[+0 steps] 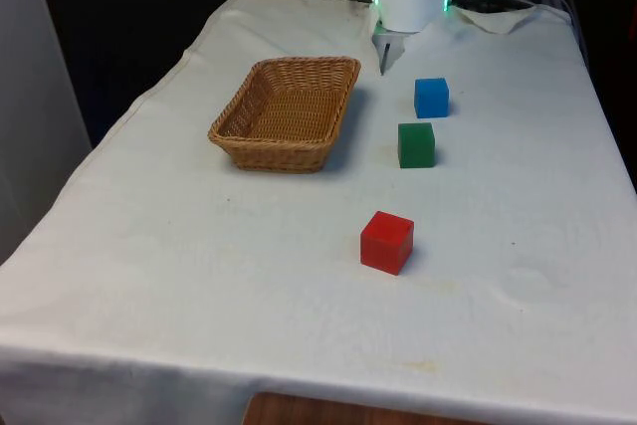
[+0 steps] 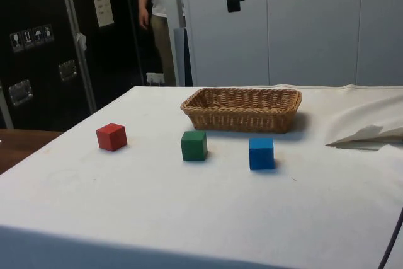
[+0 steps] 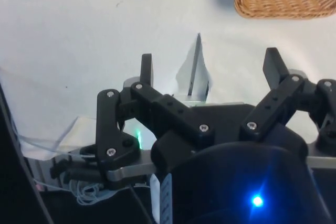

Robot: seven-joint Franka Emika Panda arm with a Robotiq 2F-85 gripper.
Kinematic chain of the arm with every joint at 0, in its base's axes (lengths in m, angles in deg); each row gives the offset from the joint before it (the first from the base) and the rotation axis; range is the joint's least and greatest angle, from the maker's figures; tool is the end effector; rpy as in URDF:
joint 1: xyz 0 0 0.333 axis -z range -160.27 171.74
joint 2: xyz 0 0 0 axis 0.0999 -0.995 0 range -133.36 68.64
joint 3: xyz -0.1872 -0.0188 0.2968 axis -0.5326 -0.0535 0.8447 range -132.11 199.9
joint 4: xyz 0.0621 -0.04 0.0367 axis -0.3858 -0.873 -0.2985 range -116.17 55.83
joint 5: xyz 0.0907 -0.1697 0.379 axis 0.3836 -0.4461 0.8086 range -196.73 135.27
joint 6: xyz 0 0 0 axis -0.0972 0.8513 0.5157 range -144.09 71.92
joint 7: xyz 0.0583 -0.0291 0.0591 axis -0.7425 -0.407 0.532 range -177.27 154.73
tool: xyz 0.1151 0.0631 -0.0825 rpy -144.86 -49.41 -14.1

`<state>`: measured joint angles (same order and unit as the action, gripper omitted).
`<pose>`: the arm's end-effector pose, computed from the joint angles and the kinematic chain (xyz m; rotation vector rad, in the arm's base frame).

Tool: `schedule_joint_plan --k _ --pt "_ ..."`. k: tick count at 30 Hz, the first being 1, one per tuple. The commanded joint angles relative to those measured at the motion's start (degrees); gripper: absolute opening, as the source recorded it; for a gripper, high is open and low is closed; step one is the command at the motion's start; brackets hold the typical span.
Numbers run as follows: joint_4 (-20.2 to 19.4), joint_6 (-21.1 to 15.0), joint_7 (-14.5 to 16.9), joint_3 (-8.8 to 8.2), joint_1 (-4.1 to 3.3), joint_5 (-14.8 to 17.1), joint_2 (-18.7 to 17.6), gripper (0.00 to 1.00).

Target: Pick up the blue cube and place it into the basket.

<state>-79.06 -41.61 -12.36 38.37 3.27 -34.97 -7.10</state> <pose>0.4226 0.0436 0.4378 3.0332 0.1871 -0.0215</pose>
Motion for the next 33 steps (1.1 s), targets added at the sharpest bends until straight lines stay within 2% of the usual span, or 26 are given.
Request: schedule_joint_plan --k 1,13,25,33 --pt "-0.8 -0.06 -0.17 0.29 0.0 -0.52 0.86 1.0" --pt "-5.73 -0.23 0.23 1.03 0.06 -1.72 4.87 1.0" --pt "-6.19 0.06 0.34 1.2 0.0 -1.49 5.39 1.0" --pt "-10.03 -3.27 0.11 1.09 -0.17 0.29 7.28 1.0"
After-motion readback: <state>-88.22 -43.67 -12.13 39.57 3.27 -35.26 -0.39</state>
